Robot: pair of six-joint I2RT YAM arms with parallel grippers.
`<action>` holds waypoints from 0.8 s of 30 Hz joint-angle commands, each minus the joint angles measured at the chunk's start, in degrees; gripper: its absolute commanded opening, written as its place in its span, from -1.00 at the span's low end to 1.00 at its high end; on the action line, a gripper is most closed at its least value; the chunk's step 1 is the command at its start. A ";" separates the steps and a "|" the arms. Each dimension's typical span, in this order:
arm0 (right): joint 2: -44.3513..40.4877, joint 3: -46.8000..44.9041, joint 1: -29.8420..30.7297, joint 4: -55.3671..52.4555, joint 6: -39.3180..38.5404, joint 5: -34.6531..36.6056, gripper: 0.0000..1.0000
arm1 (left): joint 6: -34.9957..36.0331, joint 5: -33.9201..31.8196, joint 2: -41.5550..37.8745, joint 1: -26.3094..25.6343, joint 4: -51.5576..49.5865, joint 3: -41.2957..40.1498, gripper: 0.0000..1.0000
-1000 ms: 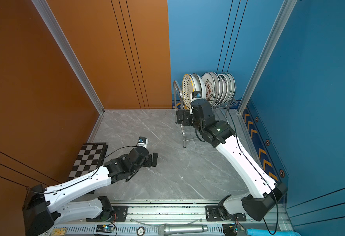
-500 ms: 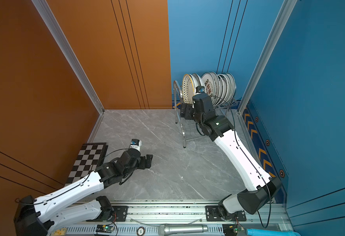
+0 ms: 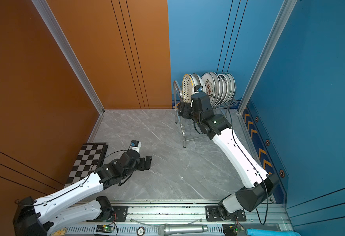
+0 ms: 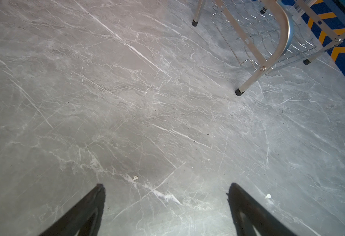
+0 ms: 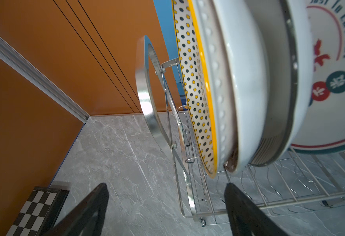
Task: Unload the plates from the dish rack
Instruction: Pick up the plate from the dish rack.
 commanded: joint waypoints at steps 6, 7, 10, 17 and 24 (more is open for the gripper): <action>1.24 2.90 0.64 2.03 0.10 1.43 0.71 | 1.17 1.51 -0.95 1.14 1.04 -1.37 0.89; 1.38 2.86 0.57 2.11 0.01 1.54 0.72 | 1.15 1.61 -1.01 1.19 1.07 -1.40 0.89; 2.01 3.27 0.56 2.10 -0.24 2.57 0.70 | 1.26 1.65 -1.27 1.26 1.08 -1.75 0.89; 3.38 3.44 1.09 2.07 -2.25 7.39 0.67 | 1.50 2.16 -1.84 1.50 1.63 -2.36 0.89; 5.52 5.94 2.90 2.10 -5.87 16.23 0.64 | 1.56 2.52 -1.85 1.61 2.25 -2.58 0.89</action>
